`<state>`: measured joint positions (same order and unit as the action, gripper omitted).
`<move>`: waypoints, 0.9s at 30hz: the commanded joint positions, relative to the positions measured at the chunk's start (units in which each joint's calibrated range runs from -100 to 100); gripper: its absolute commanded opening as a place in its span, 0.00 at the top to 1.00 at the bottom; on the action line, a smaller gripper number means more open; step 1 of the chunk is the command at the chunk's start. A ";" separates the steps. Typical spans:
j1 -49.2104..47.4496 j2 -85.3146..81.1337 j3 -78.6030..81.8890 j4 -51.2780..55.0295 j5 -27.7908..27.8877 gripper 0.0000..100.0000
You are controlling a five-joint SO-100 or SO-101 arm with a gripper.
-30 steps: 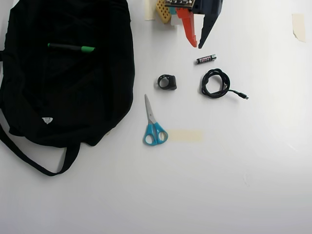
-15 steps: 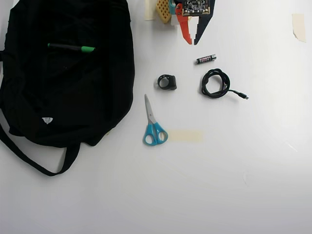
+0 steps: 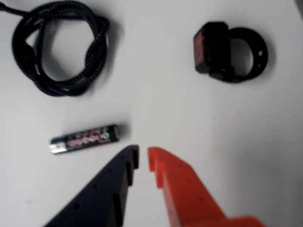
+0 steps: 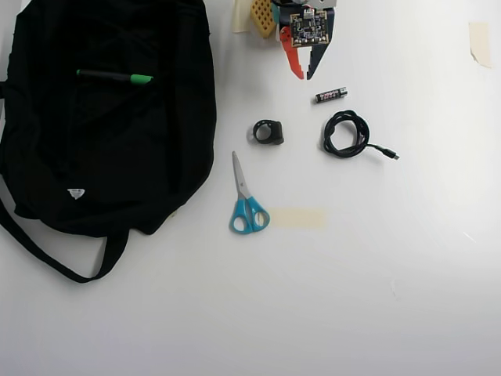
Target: Put the green marker into the black bag
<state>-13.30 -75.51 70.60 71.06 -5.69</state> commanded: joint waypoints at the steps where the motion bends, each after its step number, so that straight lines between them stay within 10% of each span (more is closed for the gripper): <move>1: -0.99 -5.07 4.96 -0.86 0.24 0.98; 27: 2.83 -24.16 26.71 -0.35 0.13 0.98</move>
<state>-10.29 -98.75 94.73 70.37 -5.64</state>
